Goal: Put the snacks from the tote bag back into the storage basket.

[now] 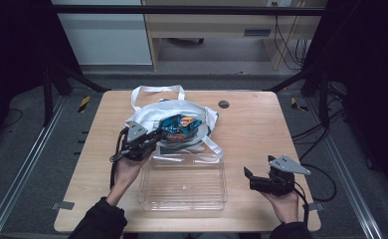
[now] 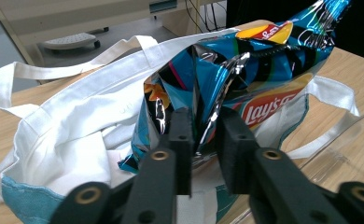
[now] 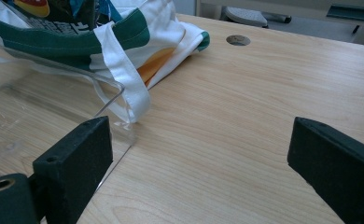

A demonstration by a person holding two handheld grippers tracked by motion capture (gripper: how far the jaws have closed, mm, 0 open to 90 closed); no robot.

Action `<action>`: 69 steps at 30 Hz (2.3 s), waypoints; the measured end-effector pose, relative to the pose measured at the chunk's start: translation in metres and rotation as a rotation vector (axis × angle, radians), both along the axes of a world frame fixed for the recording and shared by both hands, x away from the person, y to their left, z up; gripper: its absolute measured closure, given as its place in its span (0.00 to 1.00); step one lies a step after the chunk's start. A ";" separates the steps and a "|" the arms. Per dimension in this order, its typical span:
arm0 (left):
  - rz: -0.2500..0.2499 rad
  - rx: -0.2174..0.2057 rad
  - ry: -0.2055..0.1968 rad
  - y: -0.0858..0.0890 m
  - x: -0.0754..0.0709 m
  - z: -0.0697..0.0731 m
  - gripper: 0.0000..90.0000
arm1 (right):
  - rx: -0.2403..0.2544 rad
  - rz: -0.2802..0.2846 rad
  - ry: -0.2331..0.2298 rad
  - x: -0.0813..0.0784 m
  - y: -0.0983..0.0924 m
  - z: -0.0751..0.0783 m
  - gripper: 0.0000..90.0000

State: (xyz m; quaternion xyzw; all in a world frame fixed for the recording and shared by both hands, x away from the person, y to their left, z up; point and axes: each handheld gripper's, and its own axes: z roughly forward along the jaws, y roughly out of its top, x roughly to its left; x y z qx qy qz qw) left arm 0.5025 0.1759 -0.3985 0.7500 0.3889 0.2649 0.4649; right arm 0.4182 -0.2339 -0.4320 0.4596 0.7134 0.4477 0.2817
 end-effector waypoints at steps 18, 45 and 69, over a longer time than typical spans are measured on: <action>0.005 -0.012 -0.028 -0.001 -0.013 0.011 0.96 | 0.001 -0.001 0.002 -0.001 0.000 0.000 0.08; 0.046 -0.034 -0.024 0.006 -0.001 0.007 0.97 | -0.010 0.002 0.004 0.000 0.001 -0.001 0.08; 0.022 -0.175 -0.148 0.017 -0.023 0.038 1.00 | -0.006 0.003 0.001 -0.001 0.000 -0.001 0.08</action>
